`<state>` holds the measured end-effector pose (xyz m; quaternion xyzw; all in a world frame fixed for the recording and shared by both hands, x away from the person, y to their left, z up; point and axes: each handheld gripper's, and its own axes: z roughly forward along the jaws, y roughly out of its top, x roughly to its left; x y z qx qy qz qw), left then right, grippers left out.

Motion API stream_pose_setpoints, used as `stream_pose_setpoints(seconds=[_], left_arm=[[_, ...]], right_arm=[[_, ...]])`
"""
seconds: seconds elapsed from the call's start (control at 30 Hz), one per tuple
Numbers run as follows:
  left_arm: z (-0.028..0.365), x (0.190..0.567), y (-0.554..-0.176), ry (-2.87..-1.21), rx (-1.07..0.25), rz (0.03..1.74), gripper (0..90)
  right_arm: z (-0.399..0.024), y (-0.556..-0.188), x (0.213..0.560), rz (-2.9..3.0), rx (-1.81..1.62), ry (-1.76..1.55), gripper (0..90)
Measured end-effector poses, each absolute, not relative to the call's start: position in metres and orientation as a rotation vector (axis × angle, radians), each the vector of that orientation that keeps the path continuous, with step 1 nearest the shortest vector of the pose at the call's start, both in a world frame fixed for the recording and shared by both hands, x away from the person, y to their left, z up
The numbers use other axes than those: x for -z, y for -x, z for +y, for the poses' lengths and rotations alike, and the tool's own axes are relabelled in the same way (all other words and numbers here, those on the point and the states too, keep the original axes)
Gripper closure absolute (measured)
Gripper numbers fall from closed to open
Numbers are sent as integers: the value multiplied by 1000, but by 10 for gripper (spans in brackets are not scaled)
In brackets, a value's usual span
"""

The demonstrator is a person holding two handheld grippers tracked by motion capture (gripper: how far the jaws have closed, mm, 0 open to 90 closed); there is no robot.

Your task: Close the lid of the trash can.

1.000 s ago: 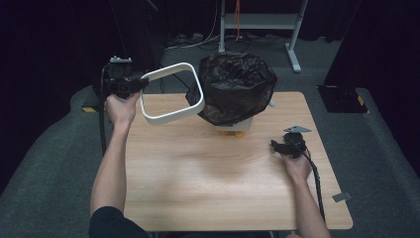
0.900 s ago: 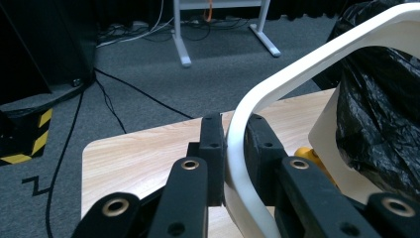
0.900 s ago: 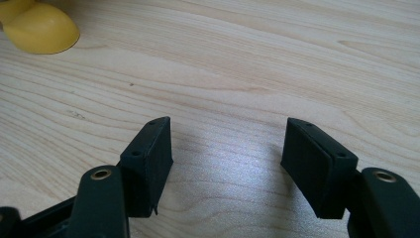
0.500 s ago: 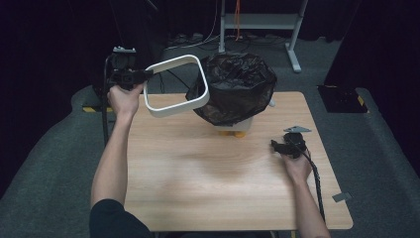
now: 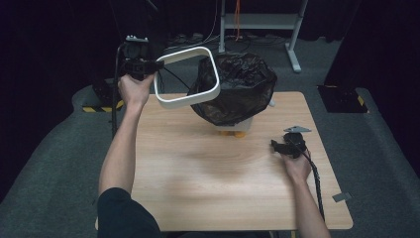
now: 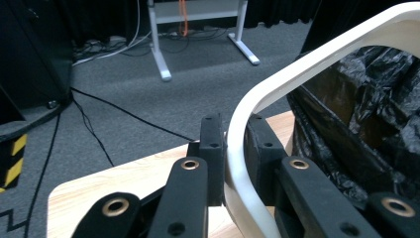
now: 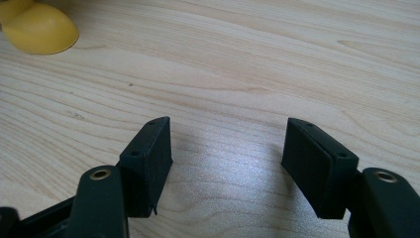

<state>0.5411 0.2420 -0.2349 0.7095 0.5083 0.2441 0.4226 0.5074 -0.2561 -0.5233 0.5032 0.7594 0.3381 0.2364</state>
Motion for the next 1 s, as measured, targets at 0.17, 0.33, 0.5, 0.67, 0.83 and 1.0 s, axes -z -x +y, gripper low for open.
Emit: stream_pose_setpoints(seconds=[0.17, 0.33, 0.5, 0.67, 0.83, 1.0], left_arm=[[230, 231, -549, -1791, -605, 1261, 796], [215, 231, -559, -1801, -595, 1235, 795], [203, 229, -569, -1809, -561, 1217, 796], [191, 228, -576, -1801, -520, 1192, 796], [175, 224, -583, -1831, -522, 1165, 795], [160, 219, -587, -1856, -526, 1132, 796]], right_arm=[[-256, -508, 523, 2081, -932, -1379, 356], [-255, -508, 523, 2077, -932, -1384, 359], [-255, -508, 523, 2077, -932, -1383, 359], [-255, -509, 524, 2075, -935, -1382, 362], [-255, -509, 523, 2075, -932, -1384, 362], [-255, -509, 523, 2076, -930, -1383, 362]])
